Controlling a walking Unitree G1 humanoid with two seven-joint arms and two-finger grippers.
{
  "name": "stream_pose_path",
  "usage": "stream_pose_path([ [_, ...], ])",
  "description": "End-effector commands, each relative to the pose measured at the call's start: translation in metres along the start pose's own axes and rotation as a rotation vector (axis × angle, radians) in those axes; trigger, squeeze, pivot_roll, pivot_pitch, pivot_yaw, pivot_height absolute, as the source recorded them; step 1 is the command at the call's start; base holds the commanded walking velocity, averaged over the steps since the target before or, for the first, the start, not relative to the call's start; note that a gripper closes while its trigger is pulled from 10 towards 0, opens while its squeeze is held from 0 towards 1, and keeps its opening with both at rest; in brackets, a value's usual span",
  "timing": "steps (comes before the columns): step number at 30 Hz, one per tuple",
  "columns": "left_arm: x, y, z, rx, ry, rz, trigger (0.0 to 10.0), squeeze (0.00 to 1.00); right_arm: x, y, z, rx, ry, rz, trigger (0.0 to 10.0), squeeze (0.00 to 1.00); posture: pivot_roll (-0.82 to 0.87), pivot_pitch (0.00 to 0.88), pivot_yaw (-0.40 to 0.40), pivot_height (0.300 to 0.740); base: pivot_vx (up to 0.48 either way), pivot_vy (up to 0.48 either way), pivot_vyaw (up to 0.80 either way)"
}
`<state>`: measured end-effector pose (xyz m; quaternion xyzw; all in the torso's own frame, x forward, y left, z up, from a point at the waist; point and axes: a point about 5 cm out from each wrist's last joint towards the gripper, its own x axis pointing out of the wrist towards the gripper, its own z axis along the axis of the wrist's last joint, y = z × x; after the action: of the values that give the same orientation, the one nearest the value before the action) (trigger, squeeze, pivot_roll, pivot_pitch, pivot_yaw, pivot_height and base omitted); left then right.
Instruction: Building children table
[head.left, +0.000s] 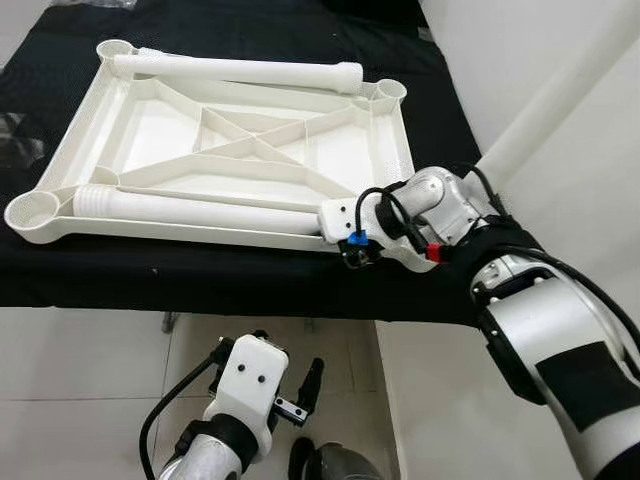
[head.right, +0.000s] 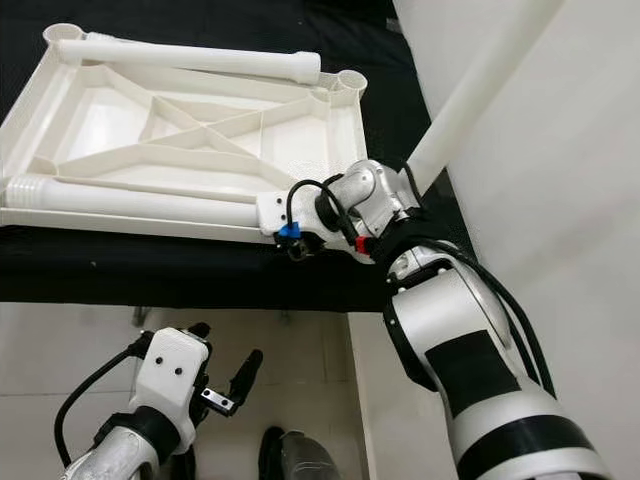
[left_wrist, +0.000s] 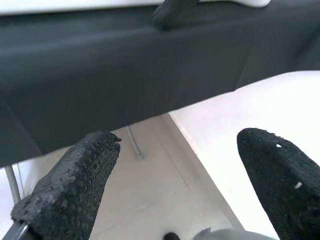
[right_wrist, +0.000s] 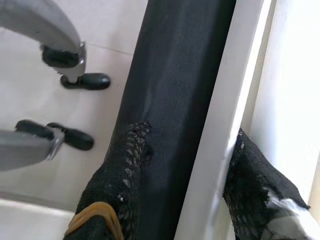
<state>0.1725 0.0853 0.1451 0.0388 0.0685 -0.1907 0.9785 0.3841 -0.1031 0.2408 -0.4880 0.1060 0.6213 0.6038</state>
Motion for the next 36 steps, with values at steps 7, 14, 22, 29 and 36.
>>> stream_pose_path([
  [7, 0.009, 0.005, -0.009, 0.004, 0.015, -0.01, 10.0, 0.0, -0.034, -0.01, 0.008, 0.012, -0.055, 0.037, 10.0, 0.0, 0.06, 0.17, -0.151, 0.74, 0.0, 0.0, 0.0],
  [14, 0.02, 0.009, -0.012, 0.024, 0.007, -0.01, 10.0, 0.0, -0.061, -0.028, 0.03, 0.063, -0.256, -0.079, 10.0, 0.0, 0.06, 0.132, -0.132, 0.74, 0.0, 0.0, 0.0],
  [22, 0.028, 0.017, -0.013, 0.036, -0.013, 0.037, 10.0, 0.0, -0.081, -0.048, 0.034, 0.289, -0.623, -0.546, 10.0, 0.0, 0.07, 0.097, -0.12, 0.74, 0.0, 0.0, 0.0],
  [29, 0.033, 0.025, -0.015, 0.016, -0.017, 0.062, 10.0, 0.0, -0.077, -0.036, 0.022, 0.378, -0.779, -0.734, 10.0, 0.0, 0.07, 0.088, -0.105, 0.74, 0.0, 0.0, 0.0],
  [36, 0.037, 0.026, -0.017, 0.017, -0.022, 0.062, 10.0, 0.0, -0.061, -0.006, 0.021, 0.478, -0.89, -0.848, 10.0, 0.0, 0.07, 0.077, -0.099, 0.74, 0.0, 0.0, 0.0],
])
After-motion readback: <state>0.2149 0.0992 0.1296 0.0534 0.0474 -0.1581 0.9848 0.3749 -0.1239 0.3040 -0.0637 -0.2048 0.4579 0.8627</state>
